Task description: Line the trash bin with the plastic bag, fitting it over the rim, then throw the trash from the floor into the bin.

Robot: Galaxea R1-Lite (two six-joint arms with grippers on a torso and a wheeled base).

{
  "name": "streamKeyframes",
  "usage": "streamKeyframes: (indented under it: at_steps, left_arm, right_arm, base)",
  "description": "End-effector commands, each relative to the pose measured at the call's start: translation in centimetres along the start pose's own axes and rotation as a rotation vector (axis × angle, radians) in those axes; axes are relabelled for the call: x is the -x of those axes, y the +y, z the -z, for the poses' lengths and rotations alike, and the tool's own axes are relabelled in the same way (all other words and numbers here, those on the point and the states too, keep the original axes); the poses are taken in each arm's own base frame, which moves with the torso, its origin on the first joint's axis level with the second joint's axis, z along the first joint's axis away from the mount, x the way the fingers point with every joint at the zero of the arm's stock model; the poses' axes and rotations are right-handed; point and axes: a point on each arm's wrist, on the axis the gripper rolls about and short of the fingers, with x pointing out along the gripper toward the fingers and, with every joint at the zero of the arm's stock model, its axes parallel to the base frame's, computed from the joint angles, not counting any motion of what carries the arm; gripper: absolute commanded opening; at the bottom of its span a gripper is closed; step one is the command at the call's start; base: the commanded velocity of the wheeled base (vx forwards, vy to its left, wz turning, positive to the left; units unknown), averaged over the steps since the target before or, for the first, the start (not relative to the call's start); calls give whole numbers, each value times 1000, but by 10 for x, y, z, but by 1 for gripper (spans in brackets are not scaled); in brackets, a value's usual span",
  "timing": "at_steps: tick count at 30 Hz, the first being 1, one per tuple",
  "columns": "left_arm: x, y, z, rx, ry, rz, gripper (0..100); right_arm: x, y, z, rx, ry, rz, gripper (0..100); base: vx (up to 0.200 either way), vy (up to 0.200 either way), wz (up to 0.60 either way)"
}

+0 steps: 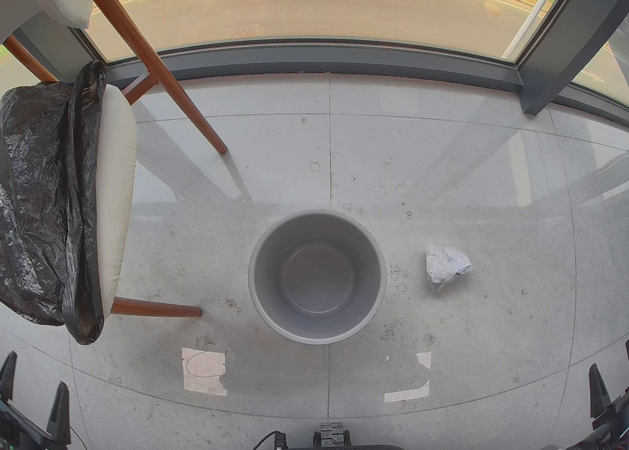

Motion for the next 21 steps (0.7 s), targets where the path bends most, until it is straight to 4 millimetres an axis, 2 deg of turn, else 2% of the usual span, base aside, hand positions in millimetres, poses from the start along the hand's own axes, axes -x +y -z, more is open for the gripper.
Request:
streamKeyframes:
  at_steps: [1,2,4,5,7,8,10,12,13,15,17,18,21]
  left_arm:
    - [4,1,-17,-31,-131,10,100]
    - [4,1,-17,-31,-131,10,100]
    - [10,1,-38,-42,-173,26,100]
    - [2,3,-54,-39,-110,22,100]
    - [-9,5,-72,-38,-38,26,100]
    - [-18,6,-87,-38,-10,21,100]
    - [-28,7,-103,-37,-1,21,100]
    - [-49,9,-120,-36,40,33,100]
    - [-49,9,-120,-36,40,33,100]
    - [-84,10,-135,-22,116,42,100]
    - [-88,10,-136,-22,125,43,100]
    - [-106,11,-139,-17,180,47,100]
    - [-123,11,-140,25,245,51,100]
  right_arm:
    - [0,0,5,1,0,-3,100]
    - [0,0,5,1,0,-3,100]
    - [0,0,5,1,0,-4,100]
    - [0,0,5,3,0,-3,100]
    - [0,0,5,3,0,-4,100]
    - [0,0,5,1,0,-4,100]
    - [0,0,5,3,0,-4,100]
    - [0,0,5,3,0,-4,100]
    - [0,0,5,3,0,-4,100]
    - [0,0,5,3,0,-4,100]
    - [0,0,5,3,0,-4,100]
    - [0,0,5,3,0,-4,100]
    - [0,0,5,3,0,-4,100]
  base:
    - [0,0,0]
    - [0,0,0]
    - [0,0,0]
    - [0,0,0]
    - [0,0,0]
    - [0,0,0]
    - [0,0,0]
    - [0,0,0]
    - [0,0,0]
    - [0,0,0]
    - [0,0,0]
    - [0,0,0]
    - [0,0,0]
